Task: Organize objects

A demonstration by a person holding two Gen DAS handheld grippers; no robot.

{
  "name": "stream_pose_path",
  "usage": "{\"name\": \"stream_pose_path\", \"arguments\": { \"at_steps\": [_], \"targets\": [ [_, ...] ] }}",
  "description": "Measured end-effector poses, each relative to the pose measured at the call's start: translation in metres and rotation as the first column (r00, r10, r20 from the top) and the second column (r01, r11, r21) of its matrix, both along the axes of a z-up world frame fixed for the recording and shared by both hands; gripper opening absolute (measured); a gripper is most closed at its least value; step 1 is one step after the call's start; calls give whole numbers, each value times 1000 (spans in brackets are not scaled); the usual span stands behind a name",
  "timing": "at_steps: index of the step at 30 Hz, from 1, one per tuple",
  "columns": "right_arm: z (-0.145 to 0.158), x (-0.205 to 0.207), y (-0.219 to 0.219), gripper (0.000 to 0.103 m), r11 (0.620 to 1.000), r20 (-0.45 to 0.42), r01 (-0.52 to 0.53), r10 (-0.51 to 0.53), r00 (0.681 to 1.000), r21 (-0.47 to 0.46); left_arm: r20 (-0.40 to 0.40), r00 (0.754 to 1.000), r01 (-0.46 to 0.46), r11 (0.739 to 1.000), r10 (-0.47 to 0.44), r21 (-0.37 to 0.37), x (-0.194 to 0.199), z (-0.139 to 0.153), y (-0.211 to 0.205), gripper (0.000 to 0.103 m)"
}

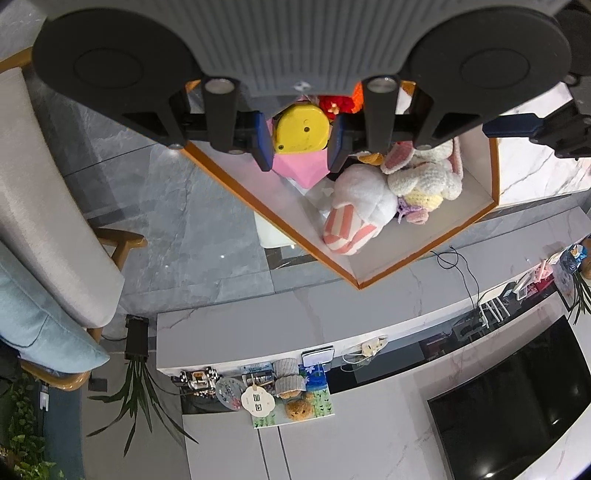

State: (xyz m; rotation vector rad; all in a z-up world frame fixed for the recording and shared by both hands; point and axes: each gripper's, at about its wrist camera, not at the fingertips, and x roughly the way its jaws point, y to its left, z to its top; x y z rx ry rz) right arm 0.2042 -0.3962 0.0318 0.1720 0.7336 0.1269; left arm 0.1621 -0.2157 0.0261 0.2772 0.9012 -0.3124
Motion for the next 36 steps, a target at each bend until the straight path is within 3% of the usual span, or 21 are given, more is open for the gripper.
{"name": "stream_pose_path", "arguments": {
  "at_steps": [7,13,15,20,22,28,36],
  "targets": [
    [10,-18,9,36,998,32,-22,24,999,-66,168,986,-9,997,22,-77,-37,30,19,85],
    [18,-34,9,37,994,56,-5,11,998,-112,165,985,-30,985,59,-170,-45,38,40,88],
    [21,-39,9,44,994,64,2,5,998,-111,165,984,-28,980,61,-198,-47,36,43,88],
    [27,-53,12,47,993,76,18,-9,997,-120,163,985,-9,959,58,-284,-54,32,48,89],
    [31,-58,15,57,990,86,24,-12,996,-139,166,985,3,957,47,-290,-56,31,48,90],
    [35,-73,20,67,988,90,38,-25,996,-148,211,977,33,950,36,-311,-61,24,59,97],
    [28,-78,45,91,984,88,69,-56,995,-162,141,984,-70,961,111,-266,-56,10,86,98]
  ]
}}
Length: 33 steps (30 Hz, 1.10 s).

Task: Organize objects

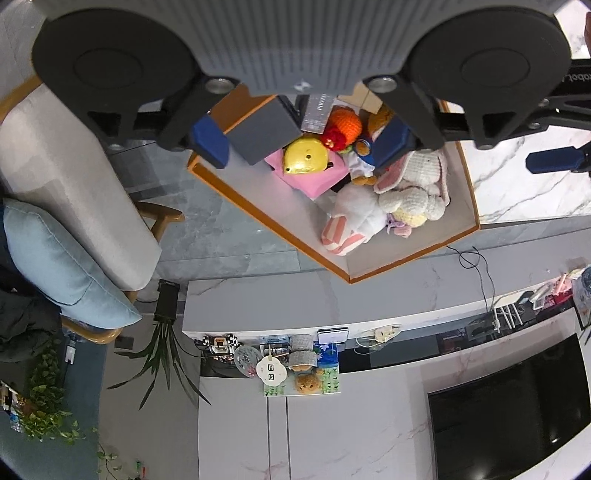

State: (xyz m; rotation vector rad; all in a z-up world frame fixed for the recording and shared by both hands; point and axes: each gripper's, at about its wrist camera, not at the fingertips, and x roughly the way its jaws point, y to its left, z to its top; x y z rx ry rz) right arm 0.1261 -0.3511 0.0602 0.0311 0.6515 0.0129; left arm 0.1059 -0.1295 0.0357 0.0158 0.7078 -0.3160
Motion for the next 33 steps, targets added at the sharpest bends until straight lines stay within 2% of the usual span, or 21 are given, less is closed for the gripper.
{"name": "stream_pose_path", "arguments": {
  "at_steps": [2,5,8,10,17,24,33],
  "targets": [
    [0,-1,10,96,1000,15,2,-2,1000,-23,-20,999,-32,999,32,16,-1,-3,5,98],
    [-1,-1,23,97,998,20,5,-4,1000,-55,-25,998,-53,998,54,31,-4,-5,12,98],
    [0,-3,31,97,998,23,25,-23,999,-56,-37,997,-72,997,73,29,-4,-7,18,98],
    [0,-5,35,102,998,22,29,-28,999,-54,-46,996,-75,997,76,24,-5,-7,21,98],
    [-1,-16,49,102,997,20,34,-33,999,-73,-23,995,-99,995,100,29,-4,-3,26,102],
    [1,-30,45,102,999,-13,42,-42,999,-7,-37,993,-112,993,113,23,5,-6,23,102],
    [-12,-28,41,102,997,-85,73,-75,994,-25,-45,995,-84,993,88,88,2,-11,7,102]
  ]
}}
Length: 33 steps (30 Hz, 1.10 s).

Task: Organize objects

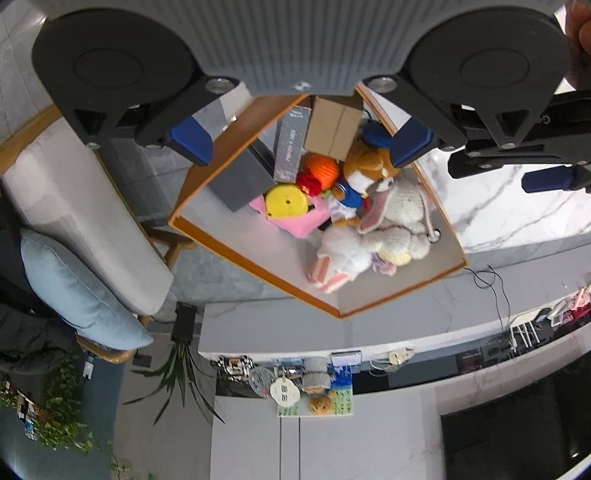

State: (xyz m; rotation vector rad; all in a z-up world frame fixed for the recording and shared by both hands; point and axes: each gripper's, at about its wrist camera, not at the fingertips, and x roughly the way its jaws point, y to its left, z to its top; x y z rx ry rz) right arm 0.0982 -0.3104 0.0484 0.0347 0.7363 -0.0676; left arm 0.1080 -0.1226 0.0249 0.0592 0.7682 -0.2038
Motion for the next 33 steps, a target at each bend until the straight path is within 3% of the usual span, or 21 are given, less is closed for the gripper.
{"name": "stream_pose_path", "arguments": {
  "at_steps": [13,33],
  "targets": [
    [-4,1,-2,102,999,-19,29,-29,999,-27,-4,999,-40,996,41,80,-4,1,-8,102],
    [-5,1,1,102,999,-24,29,-30,999,-30,-8,999,-45,996,46,71,-4,2,-5,102]
  ]
}}
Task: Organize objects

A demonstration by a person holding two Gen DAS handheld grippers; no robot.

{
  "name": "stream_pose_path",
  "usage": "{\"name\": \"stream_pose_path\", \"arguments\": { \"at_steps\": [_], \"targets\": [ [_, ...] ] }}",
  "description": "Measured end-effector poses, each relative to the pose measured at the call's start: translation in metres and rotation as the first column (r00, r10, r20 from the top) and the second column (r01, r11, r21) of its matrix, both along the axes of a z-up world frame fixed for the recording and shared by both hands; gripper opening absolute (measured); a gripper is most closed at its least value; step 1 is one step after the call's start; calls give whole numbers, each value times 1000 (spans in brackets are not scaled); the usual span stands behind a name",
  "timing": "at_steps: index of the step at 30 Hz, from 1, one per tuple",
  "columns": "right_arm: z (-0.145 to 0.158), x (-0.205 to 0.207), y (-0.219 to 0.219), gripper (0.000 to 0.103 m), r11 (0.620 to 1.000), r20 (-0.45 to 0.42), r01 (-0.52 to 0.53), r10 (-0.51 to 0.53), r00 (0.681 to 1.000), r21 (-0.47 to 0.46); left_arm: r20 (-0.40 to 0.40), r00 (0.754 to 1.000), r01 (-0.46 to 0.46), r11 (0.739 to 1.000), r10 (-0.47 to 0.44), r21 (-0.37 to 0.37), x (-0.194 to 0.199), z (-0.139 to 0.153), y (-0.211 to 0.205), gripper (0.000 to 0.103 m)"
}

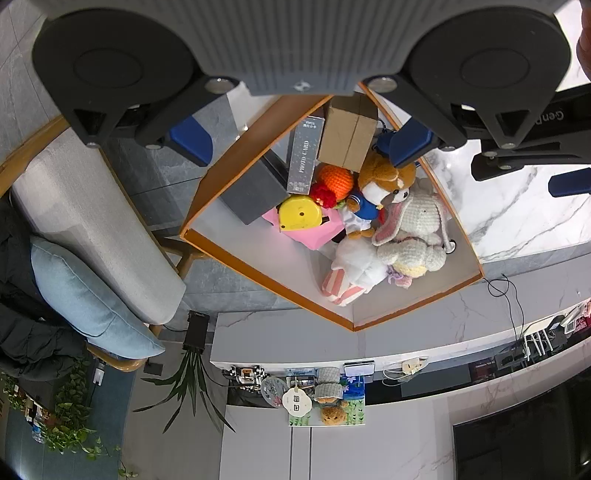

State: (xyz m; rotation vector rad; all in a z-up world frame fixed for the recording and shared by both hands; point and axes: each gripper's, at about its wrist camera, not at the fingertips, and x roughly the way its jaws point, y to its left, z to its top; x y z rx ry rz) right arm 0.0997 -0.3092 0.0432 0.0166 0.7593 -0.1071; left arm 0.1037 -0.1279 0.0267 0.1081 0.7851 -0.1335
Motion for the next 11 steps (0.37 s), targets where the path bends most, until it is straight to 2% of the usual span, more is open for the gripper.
{"name": "stream_pose_path", "arguments": {
  "at_steps": [11],
  "targets": [
    [0,0,-1,102,1000,-1,0,0,1000,3,7,1000,2,1000,-2,-3,-2,1,-1,102]
  ]
}}
